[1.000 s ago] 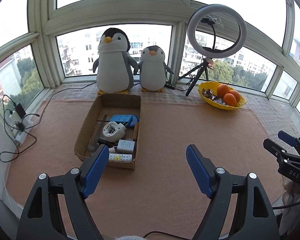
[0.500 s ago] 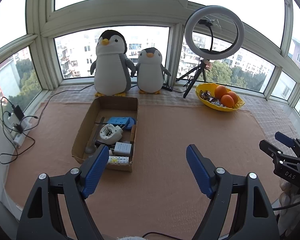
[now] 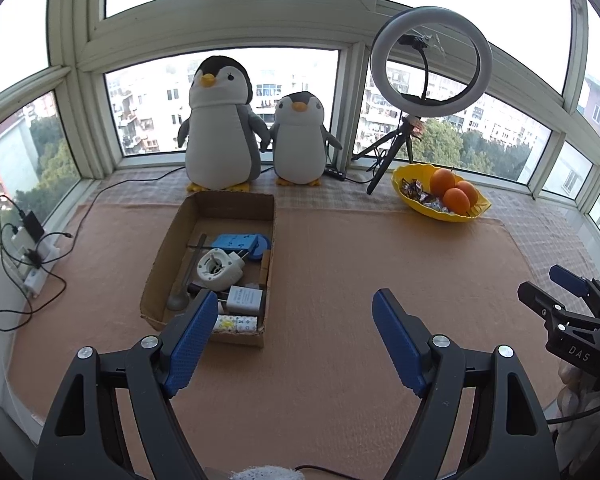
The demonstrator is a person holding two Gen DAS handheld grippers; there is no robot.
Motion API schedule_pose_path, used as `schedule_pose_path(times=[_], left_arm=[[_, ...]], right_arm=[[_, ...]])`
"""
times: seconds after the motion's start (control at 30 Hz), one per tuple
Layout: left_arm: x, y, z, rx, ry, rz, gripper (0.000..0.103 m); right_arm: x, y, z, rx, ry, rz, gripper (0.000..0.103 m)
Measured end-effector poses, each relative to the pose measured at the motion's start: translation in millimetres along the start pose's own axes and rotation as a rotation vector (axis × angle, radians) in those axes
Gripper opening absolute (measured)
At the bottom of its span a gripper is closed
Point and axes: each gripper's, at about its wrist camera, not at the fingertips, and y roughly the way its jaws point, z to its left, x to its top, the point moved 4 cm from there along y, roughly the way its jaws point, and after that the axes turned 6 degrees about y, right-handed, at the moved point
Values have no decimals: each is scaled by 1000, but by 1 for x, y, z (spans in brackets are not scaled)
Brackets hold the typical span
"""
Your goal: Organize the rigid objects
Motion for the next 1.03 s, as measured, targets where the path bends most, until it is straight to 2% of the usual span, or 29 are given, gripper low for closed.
schedule_pose_path(times=[1.03], left_arm=[[5,16,16,-13,-4,13,80]], right_arm=[[1,17,10,-20,-1,28,80]])
